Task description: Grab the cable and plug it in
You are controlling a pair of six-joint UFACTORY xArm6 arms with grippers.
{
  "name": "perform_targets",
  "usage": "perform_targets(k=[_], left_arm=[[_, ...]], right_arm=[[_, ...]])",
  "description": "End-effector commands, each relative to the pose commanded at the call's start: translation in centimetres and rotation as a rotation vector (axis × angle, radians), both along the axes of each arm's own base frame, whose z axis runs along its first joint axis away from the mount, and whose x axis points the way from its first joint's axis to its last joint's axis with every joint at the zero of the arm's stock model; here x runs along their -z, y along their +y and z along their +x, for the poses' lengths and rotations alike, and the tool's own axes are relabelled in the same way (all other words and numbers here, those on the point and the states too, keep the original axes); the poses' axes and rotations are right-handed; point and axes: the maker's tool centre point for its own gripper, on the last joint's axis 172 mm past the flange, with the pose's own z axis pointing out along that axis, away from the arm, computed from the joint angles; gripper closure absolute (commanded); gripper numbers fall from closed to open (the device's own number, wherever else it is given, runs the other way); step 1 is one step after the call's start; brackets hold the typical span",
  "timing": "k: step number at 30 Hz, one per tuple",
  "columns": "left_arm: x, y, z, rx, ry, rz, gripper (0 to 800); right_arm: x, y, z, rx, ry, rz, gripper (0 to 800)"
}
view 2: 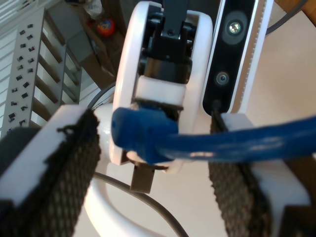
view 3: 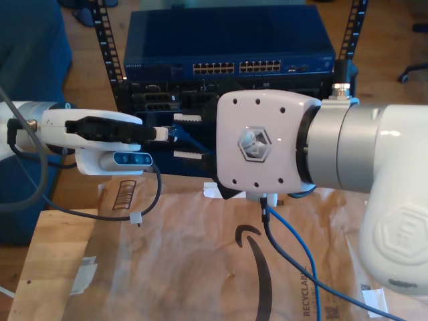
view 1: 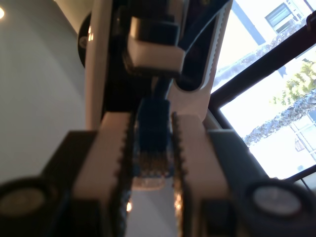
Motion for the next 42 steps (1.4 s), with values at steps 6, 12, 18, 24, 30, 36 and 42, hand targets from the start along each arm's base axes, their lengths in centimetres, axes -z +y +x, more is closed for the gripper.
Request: perform_targets(k=[6,12,18,24,30,36,42], left_arm=[[-0.1,0.0,-0.1,0.002,0.000,-0.002,778],[0.0,0.0,-0.2,0.009,0.021,0.004,674],[-0.3,0.1,-0.3,0.014,0.016,-0.011,78],[-0.1,2.0,2.9,-0.135,-0.005,0.005,3],[-0.8,5.8,5.7,-0.263,-0.083,0.081,2],[4.4,11.6,3.5,-0.233,-0.089,0.387,2],[8.1,17.2,-2.3,-0.172,-0.197,0.607,2]], right_arm=[[-0.3,-0.2,0.3,0.014,-0.008,0.005,537],[-0.9,-0.8,1.0,0.051,-0.031,0.020,723],[-0.8,-0.7,0.9,0.050,-0.029,0.020,772],[-0.1,-0.6,1.4,0.068,-0.004,0.021,783],[1.2,-1.7,4.6,0.169,-0.024,-0.003,792],[-0.3,-4.7,7.7,0.298,-0.105,0.002,798],[0.5,-11.7,11.5,0.440,-0.194,-0.099,792]])
